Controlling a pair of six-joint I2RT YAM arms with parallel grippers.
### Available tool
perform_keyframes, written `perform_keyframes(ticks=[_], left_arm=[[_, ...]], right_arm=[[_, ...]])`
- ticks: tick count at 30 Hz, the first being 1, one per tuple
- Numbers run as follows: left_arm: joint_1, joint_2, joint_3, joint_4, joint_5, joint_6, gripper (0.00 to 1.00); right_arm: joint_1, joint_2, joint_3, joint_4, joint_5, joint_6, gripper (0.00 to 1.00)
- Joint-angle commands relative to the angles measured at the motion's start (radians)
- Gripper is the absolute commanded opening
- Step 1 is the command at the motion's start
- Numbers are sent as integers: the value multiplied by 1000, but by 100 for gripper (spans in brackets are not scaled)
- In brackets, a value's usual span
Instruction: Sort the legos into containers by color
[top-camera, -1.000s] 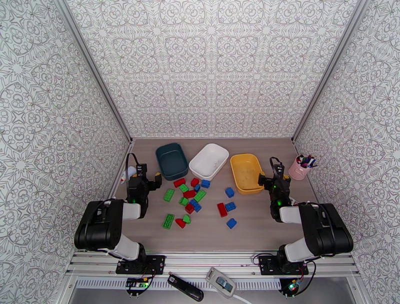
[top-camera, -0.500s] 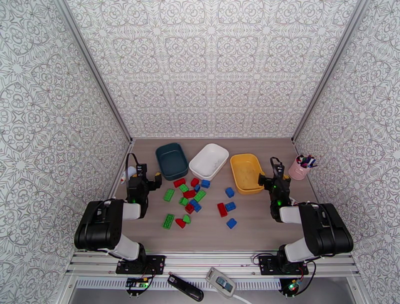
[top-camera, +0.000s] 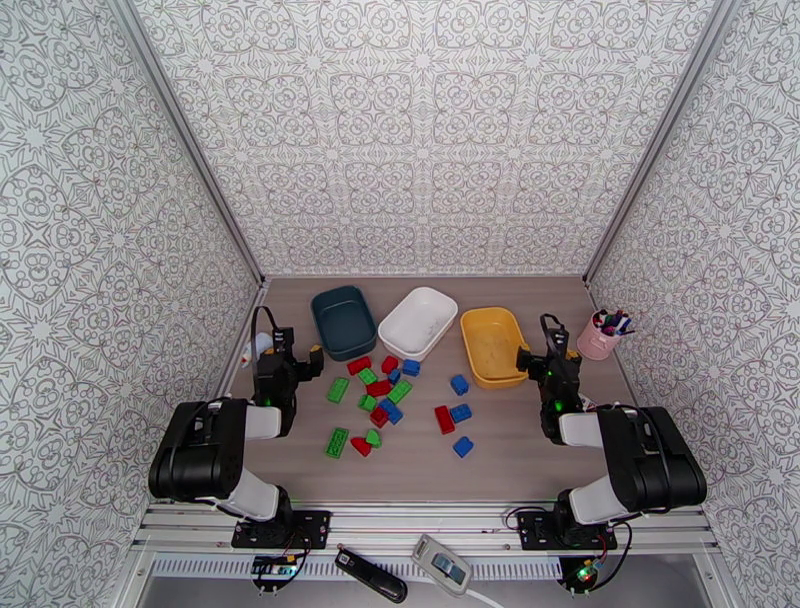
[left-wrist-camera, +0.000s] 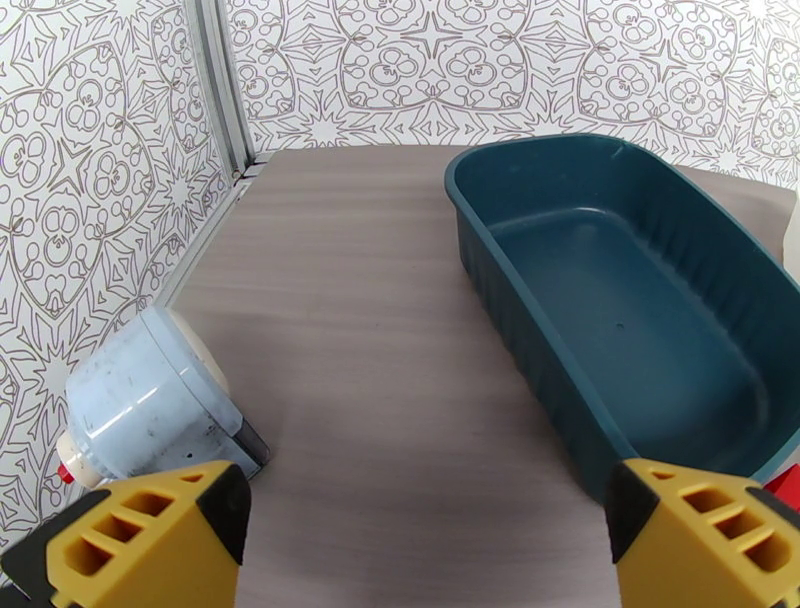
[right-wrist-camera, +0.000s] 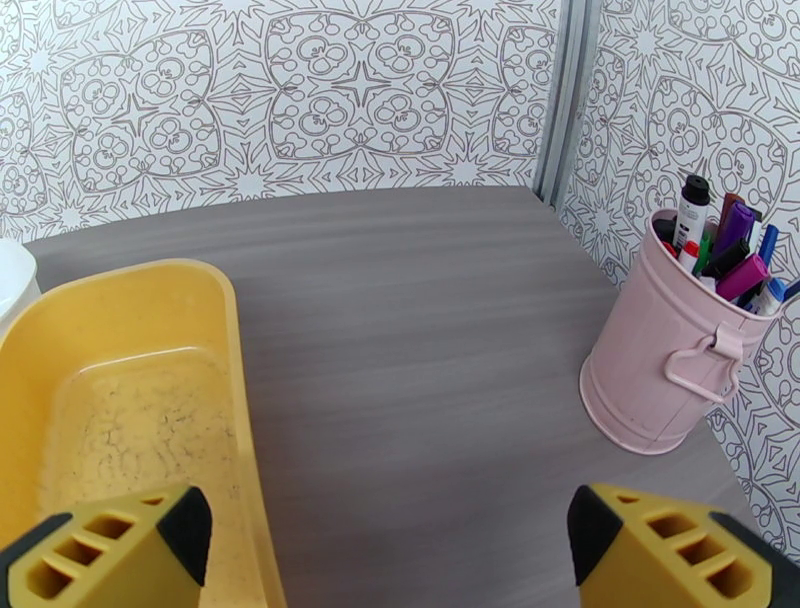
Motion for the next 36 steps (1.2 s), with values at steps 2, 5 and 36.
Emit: perform_keyframes(ticks=[2, 5, 36], left_arm=[[-4, -16, 11, -7, 10, -3, 99], [-3, -16, 11, -8, 10, -3, 99], [-2, -173, 29, -169, -95, -41, 99]], right_arm=[[-5, 0, 19, -8, 19, 8, 99], [-4, 0, 18, -9, 19, 8, 99], [-5, -109, 67, -190, 37, 11, 99]])
